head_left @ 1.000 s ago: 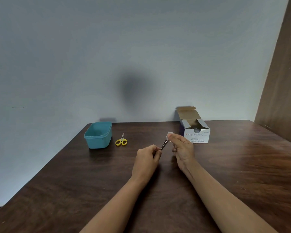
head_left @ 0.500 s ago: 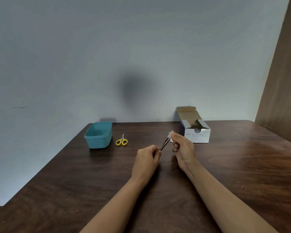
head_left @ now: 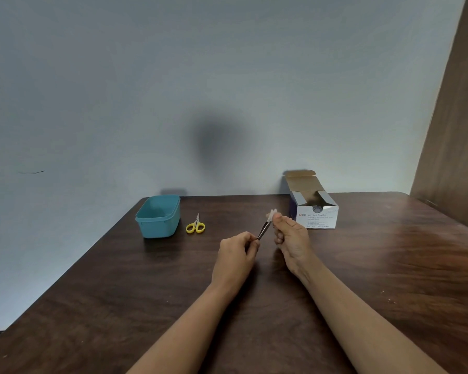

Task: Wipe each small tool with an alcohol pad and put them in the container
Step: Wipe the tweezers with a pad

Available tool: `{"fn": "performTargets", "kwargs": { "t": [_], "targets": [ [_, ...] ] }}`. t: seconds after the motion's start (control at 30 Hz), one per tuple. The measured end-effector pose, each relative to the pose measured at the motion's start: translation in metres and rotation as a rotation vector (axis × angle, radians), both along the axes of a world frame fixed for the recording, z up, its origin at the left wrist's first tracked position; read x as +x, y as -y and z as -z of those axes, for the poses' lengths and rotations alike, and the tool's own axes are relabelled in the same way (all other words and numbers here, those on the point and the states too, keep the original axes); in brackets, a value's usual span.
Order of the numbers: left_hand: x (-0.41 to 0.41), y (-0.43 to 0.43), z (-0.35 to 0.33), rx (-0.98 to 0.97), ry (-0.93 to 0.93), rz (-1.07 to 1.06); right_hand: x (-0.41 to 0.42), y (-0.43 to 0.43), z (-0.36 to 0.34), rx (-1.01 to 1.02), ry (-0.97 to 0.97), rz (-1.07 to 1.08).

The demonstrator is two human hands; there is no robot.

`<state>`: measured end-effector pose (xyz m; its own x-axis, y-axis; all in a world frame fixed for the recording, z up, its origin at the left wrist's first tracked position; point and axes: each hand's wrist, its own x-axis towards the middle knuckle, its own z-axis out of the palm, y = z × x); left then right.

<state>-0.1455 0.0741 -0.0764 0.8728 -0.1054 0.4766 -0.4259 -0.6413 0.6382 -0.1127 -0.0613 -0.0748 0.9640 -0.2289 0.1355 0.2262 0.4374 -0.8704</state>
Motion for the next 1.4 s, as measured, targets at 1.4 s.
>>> {"fn": "performTargets", "kwargs": {
  "t": [1.4],
  "targets": [
    [0.001,-0.002,-0.001,-0.010,-0.019,-0.018,-0.006,-0.005,-0.003,-0.357,0.043,-0.033]
  ]
}}
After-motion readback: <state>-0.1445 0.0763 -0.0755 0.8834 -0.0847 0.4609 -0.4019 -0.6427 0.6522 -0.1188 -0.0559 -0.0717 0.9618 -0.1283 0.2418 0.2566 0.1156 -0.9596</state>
